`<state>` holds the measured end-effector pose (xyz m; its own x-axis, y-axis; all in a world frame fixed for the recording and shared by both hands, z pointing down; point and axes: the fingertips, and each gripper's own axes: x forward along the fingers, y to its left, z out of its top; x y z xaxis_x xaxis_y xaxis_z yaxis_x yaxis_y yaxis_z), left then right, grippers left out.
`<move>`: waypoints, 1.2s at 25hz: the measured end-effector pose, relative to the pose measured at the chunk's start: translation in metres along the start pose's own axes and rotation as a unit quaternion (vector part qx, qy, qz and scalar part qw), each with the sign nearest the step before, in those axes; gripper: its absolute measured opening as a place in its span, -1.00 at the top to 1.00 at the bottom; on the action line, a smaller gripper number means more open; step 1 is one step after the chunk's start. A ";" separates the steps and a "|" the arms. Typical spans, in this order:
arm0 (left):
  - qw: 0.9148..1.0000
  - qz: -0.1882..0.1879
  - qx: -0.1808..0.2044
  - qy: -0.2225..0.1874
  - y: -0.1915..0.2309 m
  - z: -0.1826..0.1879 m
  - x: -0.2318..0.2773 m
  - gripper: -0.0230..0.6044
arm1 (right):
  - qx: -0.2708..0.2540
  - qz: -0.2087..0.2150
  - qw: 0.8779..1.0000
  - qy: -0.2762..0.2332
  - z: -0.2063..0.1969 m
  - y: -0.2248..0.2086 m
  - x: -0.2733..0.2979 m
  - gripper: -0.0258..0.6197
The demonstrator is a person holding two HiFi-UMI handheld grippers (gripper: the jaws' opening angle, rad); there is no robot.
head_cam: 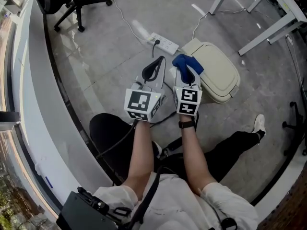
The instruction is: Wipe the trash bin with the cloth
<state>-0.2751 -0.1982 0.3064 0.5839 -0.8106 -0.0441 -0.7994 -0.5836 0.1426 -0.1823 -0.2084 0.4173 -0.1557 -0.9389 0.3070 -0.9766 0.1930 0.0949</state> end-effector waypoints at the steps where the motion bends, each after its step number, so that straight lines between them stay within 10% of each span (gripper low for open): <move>1: 1.000 -0.001 -0.002 0.002 0.000 -0.003 -0.001 0.93 | -0.013 -0.001 1.000 0.001 -0.006 0.006 0.001 0.69; 14: 0.999 0.005 -0.022 0.037 0.021 -0.042 -0.005 0.93 | -0.032 -0.029 0.989 0.138 -0.195 0.022 0.061 0.70; 24: 0.997 0.003 -0.026 0.069 0.024 -0.073 -0.002 0.93 | -0.005 -0.002 0.954 0.301 -0.361 0.023 0.082 0.70; 30: 0.997 0.011 -0.027 0.073 0.023 -0.076 -0.007 0.93 | 0.034 0.032 0.949 0.312 -0.368 0.025 0.079 0.70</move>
<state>-0.2868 -0.2019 0.3850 0.5835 -0.8055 0.1035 -0.8060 -0.5588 0.1952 -0.1645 -0.1733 0.7927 -0.1173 -0.5703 0.8130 -0.9788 0.2050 0.0025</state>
